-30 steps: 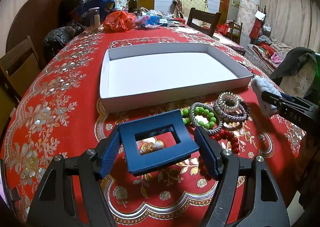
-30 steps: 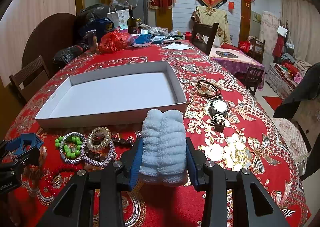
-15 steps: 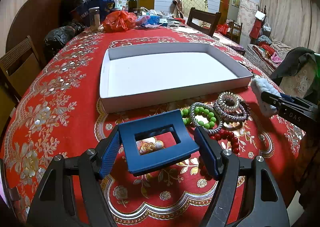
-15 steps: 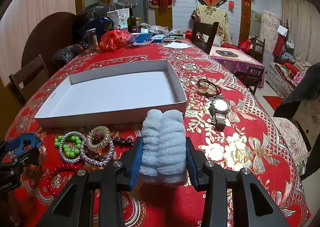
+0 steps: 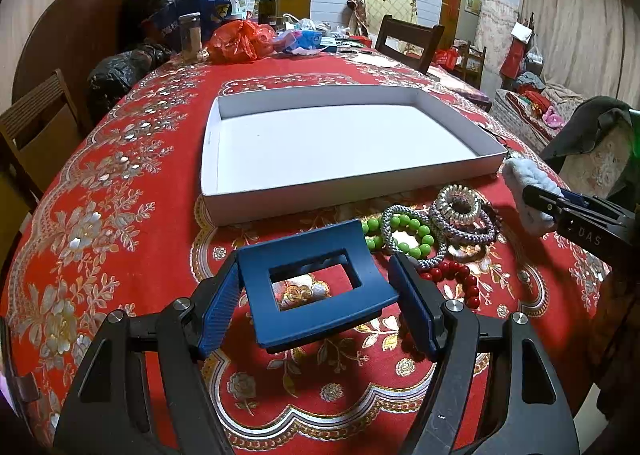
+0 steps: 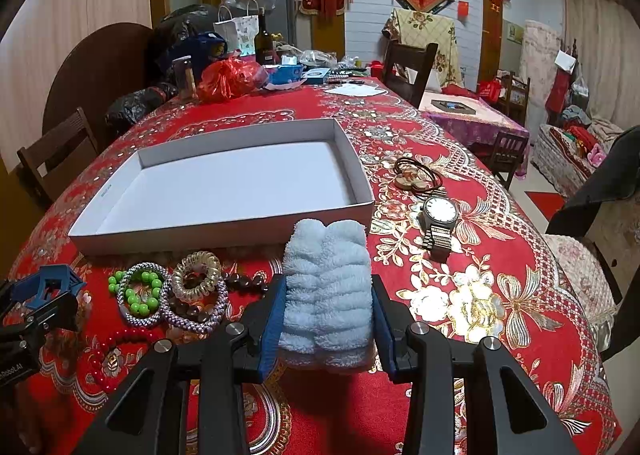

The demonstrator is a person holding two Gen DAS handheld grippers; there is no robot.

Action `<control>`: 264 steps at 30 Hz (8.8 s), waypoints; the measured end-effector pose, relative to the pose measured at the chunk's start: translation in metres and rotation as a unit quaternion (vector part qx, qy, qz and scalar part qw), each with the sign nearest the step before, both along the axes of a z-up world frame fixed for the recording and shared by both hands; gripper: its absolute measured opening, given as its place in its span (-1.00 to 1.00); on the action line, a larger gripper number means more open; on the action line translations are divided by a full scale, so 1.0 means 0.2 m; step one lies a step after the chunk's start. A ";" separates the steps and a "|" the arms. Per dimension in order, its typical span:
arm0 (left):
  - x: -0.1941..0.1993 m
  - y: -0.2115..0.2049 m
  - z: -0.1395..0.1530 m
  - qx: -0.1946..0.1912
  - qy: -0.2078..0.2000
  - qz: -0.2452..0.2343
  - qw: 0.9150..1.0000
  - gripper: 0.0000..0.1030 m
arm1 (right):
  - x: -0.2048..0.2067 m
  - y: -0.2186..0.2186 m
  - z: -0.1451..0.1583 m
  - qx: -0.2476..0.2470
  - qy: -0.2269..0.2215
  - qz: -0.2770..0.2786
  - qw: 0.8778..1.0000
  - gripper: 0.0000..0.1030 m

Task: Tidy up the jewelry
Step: 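Hold the blue clip and grey hair tie raised above the table, then carry both items into the white box and open the right tool, then open the left tool to release the blue clip inside the box, then close the left tool on the silver braided bracelet while the right tool approaches the gold coil bracelet, then lower the open right tool around the gold coil bracelet while the left tool holds the braided bracelet, then close the right tool on the gold coil bracelet while the left tool holds the braided bracelet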

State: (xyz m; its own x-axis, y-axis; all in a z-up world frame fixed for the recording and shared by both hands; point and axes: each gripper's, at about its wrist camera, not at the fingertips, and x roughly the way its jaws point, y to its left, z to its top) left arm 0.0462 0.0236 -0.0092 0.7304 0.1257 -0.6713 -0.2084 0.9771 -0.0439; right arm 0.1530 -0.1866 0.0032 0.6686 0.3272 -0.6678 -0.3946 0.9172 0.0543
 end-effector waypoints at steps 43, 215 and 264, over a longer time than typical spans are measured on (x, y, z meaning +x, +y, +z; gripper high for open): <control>0.29 0.13 0.19 -0.038 -0.088 0.001 0.995 0.42 | 0.21 0.25 0.17 0.054 -0.020 0.075 0.996 -0.26; 0.02 0.00 0.01 -0.057 -0.008 -0.042 0.997 -0.90 | 0.04 0.07 -0.13 -0.052 0.063 0.143 0.986 -0.42; 0.01 0.02 0.02 -0.066 -0.014 -0.032 0.997 -0.90 | -0.15 0.23 0.02 -0.001 -0.018 0.076 0.997 -0.83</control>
